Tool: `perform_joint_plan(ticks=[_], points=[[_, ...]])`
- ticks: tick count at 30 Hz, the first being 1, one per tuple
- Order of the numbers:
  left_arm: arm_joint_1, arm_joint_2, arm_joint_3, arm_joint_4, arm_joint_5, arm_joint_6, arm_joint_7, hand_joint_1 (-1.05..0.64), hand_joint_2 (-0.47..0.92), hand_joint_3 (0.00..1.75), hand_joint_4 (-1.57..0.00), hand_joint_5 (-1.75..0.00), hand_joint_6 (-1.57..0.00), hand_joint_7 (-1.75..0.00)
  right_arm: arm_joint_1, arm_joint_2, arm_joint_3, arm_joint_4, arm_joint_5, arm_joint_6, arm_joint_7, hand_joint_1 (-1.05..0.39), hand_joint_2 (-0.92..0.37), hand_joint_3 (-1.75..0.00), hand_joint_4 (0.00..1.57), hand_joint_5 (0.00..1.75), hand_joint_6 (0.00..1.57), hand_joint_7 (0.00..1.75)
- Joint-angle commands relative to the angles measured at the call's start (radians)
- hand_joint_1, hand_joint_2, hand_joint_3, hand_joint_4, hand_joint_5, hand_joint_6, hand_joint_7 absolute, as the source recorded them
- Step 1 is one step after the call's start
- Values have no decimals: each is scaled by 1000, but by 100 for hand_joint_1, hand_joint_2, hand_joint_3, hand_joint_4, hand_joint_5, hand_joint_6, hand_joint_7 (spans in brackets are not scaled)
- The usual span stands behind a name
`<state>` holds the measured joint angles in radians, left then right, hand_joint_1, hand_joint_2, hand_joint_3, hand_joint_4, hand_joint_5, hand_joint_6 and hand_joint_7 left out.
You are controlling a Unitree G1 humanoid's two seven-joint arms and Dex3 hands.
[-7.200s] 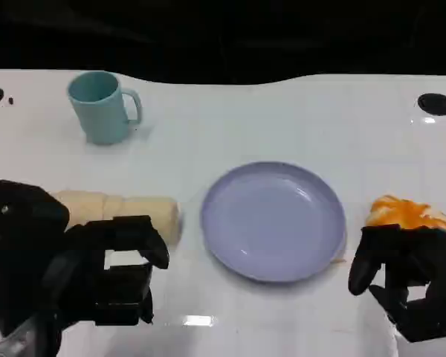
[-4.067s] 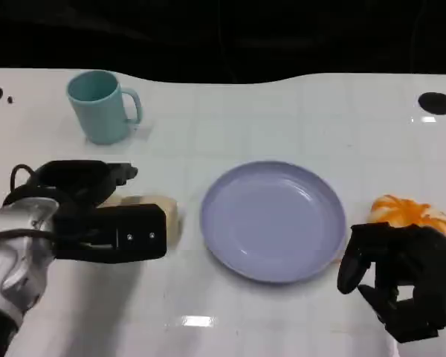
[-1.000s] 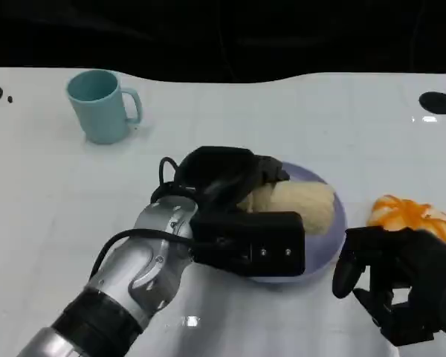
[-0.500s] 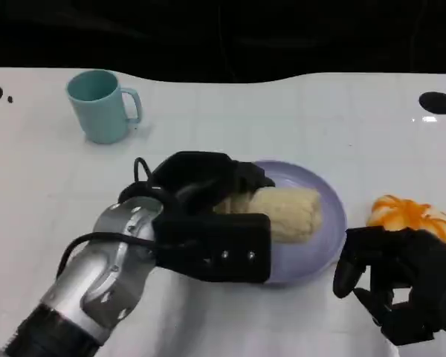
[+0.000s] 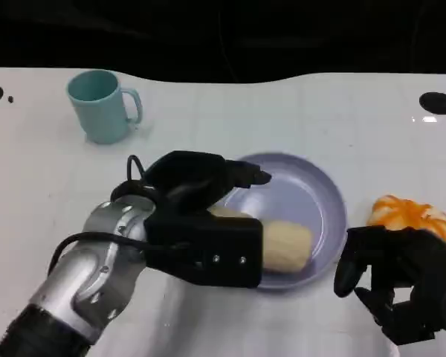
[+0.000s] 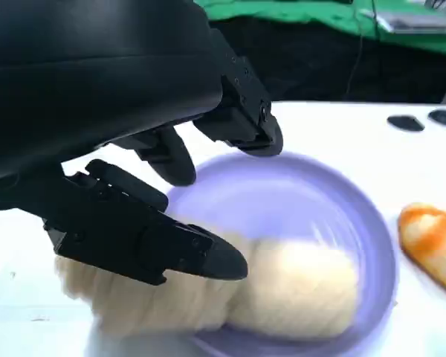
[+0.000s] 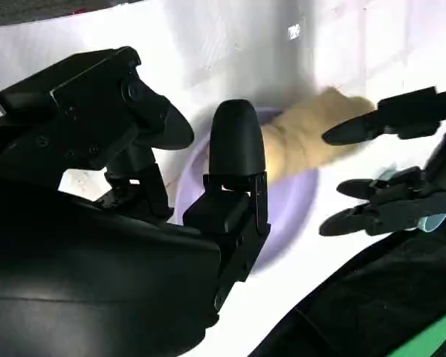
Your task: Grasp the towel on the left side of the plate with the left hand and place it into the plate.
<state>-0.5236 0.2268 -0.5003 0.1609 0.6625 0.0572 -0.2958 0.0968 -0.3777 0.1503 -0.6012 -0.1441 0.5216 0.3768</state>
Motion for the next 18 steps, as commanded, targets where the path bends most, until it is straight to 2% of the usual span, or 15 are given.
perform_joint_plan(ticks=[1,4,8,12,15,18], points=[[-68,-25,-34,86,42,25,-10,-53,92,15,-30,-33,-34,0,5,-9,-5,-9,3,3,1,2,-57,-108,74,175,70,145],[-93,-32,-63,121,86,54,-20,-70,92,11,-9,-23,-13,0,5,-5,-5,-4,4,-6,-2,2,-57,-108,75,175,70,145],[-97,-32,-69,134,92,53,-16,-84,92,12,0,-18,-1,0,3,-5,-4,-4,2,-5,-3,2,-57,-108,75,175,70,146],[-76,-15,-49,112,80,20,18,-87,92,19,0,-26,-2,-1,0,-12,-2,-6,-5,0,-1,1,-57,-108,75,175,70,145],[-52,-2,-23,66,64,7,19,-82,92,20,-5,-35,-9,-4,0,-12,-4,-7,-5,0,-1,1,-57,-108,75,175,70,144],[-6,14,32,-17,-2,-23,8,-70,92,20,-17,-44,-19,-9,2,-7,-9,-7,2,-1,-1,2,-57,-108,76,175,70,144]])
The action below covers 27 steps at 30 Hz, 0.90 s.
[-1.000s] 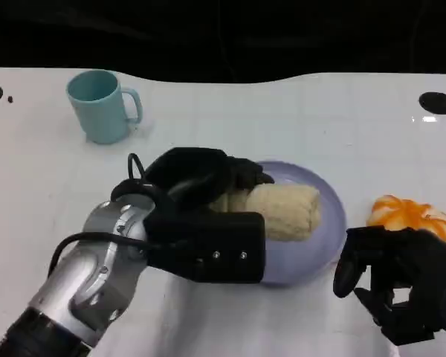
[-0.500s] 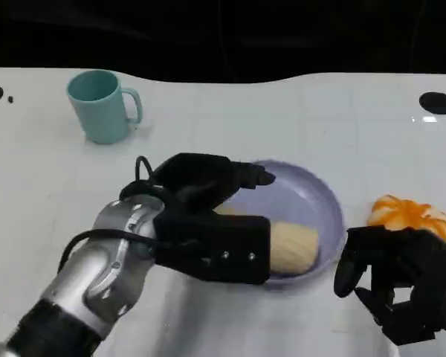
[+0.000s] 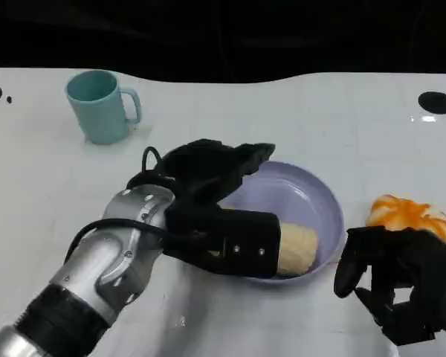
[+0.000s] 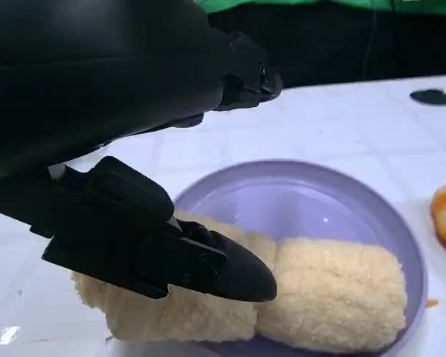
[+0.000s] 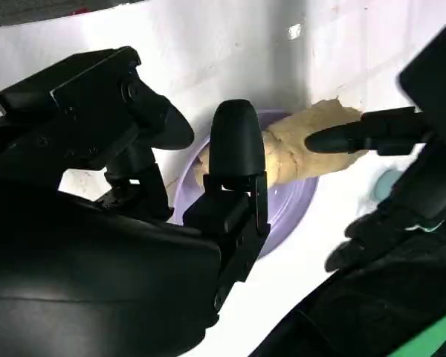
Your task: Grasp the towel on the left side of the plate with the left hand and place it into the plate.
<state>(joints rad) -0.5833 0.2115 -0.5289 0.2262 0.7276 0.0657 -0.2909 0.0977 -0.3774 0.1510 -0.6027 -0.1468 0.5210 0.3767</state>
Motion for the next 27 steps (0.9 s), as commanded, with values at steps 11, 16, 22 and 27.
perform_joint_plan(ticks=[11,16,22,27], points=[[238,46,261,-377,-346,77,-106,-37,92,33,-88,-164,-97,-16,-2,-8,-7,-6,4,3,0,2,-57,-108,75,175,70,144],[345,60,345,-511,-477,133,-148,-35,92,36,-78,-174,-101,-16,-4,-5,-5,-9,4,13,-2,3,-57,-109,75,175,70,145],[454,58,441,-621,-669,243,-185,-39,92,36,-77,-175,-104,-18,-7,-6,-2,-6,3,10,-1,3,-56,-109,74,175,70,146],[541,83,522,-751,-823,410,-207,-31,92,45,-73,-175,-103,-21,-12,-3,0,-5,5,13,-2,2,-57,-109,74,175,70,146]])
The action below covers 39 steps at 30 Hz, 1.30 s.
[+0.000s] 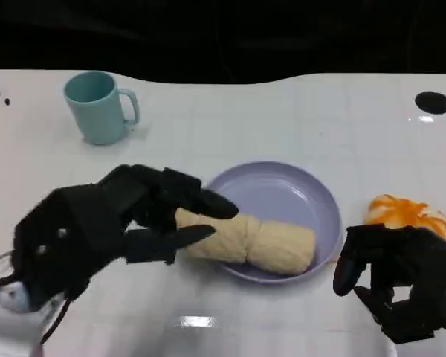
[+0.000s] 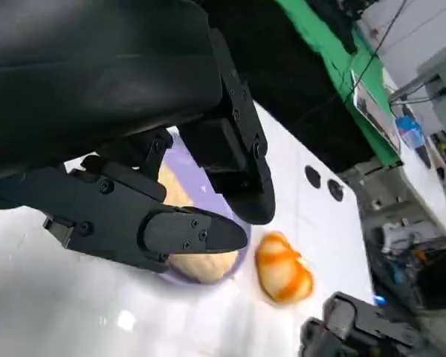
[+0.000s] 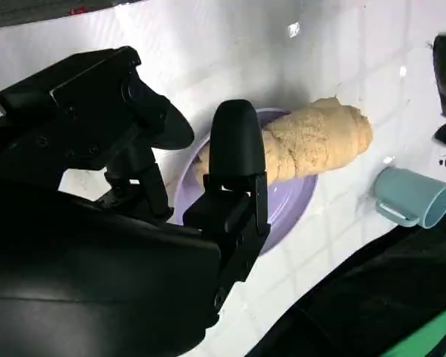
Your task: Grasp the towel on the left side of the plate with the left hand and place it into the plate.
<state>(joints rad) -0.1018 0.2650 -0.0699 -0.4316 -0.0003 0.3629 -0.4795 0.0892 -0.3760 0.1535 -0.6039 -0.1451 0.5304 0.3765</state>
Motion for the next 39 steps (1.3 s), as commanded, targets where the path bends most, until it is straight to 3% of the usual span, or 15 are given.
perform_joint_plan(ticks=[1,2,3,5,6,12,21,32,39], points=[[77,32,79,-116,-119,139,-17,-29,85,59,-73,-175,-98,-42,-3,-3,-3,-4,5,7,-2,3,-57,-109,74,175,70,146],[95,32,95,-140,-144,170,-11,-25,72,87,-72,-175,-82,-91,-3,-2,-5,-5,7,10,-1,3,-57,-109,74,175,70,146],[108,33,106,-157,-164,194,-5,-22,64,103,-71,-175,-75,-116,-3,-2,-6,-5,9,11,-1,3,-57,-109,74,175,70,145],[141,31,132,-193,-204,230,4,-16,56,120,-69,-175,-69,-142,-2,-5,-10,-4,12,8,2,3,-57,-109,74,175,70,146],[153,32,139,-205,-216,239,7,-14,54,123,-68,-175,-68,-147,-2,-8,-12,-3,12,5,4,3,-57,-109,74,175,70,146],[199,28,142,-252,-258,329,48,-7,47,138,-80,-175,-70,-160,-2,-18,-18,9,9,-12,9,2,-57,-109,74,175,70,146],[180,33,104,-178,-271,440,92,-6,44,140,-87,-175,-75,-166,2,-17,-25,20,10,-33,9,2,-56,-110,75,175,70,146],[138,78,87,-133,-267,488,105,-6,44,143,-82,-175,-70,-166,4,-19,-25,19,7,-34,12,3,-55,-111,74,175,70,145],[129,103,75,-135,-272,494,106,-4,49,135,-77,-175,-69,-161,9,-20,-35,17,13,-37,16,3,-56,-110,72,175,69,144]])
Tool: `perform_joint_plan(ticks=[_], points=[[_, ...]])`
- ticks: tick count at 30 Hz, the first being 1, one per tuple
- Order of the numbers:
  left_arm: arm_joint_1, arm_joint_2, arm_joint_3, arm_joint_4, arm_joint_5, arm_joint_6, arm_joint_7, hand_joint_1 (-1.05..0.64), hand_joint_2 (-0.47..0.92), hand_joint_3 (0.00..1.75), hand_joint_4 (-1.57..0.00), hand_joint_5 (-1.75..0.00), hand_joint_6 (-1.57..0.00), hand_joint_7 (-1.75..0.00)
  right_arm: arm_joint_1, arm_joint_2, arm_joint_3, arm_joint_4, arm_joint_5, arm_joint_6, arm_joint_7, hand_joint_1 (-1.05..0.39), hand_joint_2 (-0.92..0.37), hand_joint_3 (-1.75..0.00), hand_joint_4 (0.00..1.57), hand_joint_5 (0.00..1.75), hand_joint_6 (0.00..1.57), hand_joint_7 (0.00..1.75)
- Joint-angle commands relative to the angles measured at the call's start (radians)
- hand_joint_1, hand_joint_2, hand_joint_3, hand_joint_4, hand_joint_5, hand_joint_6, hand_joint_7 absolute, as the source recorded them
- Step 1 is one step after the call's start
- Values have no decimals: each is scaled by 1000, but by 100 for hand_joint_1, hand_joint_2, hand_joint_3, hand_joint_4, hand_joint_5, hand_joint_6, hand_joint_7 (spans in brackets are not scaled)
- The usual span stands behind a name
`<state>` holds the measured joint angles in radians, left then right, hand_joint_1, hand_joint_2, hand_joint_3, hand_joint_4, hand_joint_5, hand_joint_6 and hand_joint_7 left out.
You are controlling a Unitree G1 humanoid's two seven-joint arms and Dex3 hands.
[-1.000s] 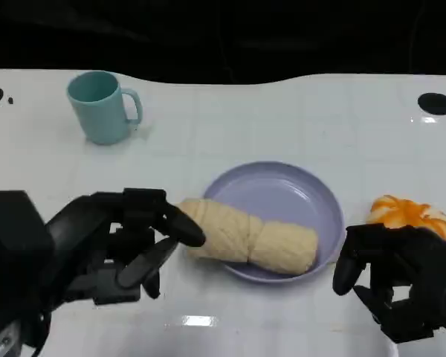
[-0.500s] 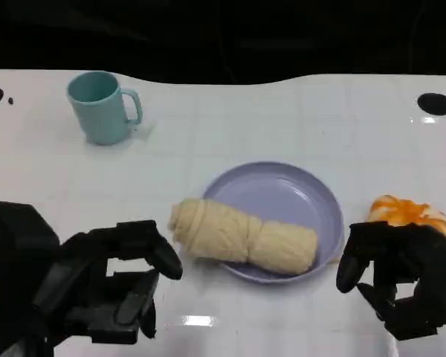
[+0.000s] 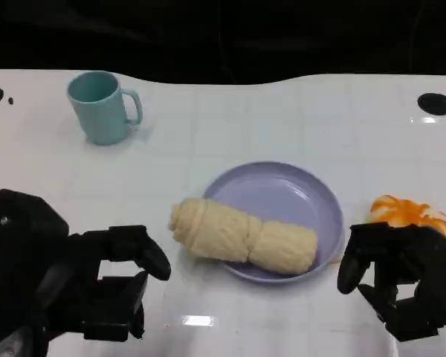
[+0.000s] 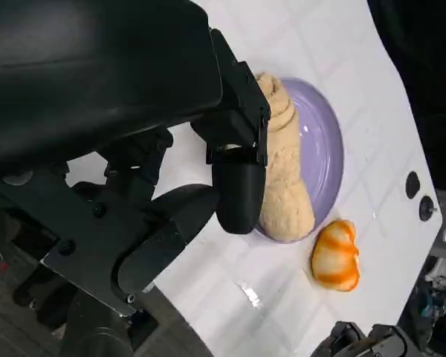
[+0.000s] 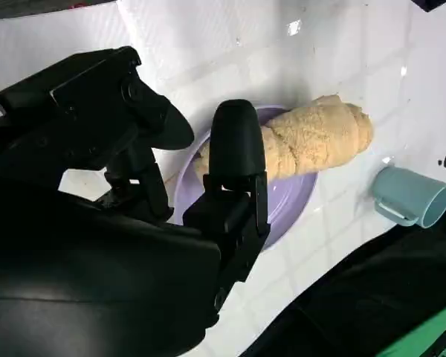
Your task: Grasp the towel on the left side of the plate with the left hand and place it into the plate.
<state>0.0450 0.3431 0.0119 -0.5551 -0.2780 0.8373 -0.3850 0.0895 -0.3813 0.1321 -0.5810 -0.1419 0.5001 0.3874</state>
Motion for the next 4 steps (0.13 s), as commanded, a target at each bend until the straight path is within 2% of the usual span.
perform_joint_plan(ticks=[1,4], points=[[-19,26,-10,-19,6,30,17,-4,49,134,-76,-175,-70,-161,9,-14,-14,-6,9,-8,5,3,-56,-110,72,175,70,144],[-22,25,-10,-28,1,41,21,-3,51,132,-76,-175,-70,-160,9,-16,-15,-6,9,-5,5,4,-56,-109,72,175,70,145]])
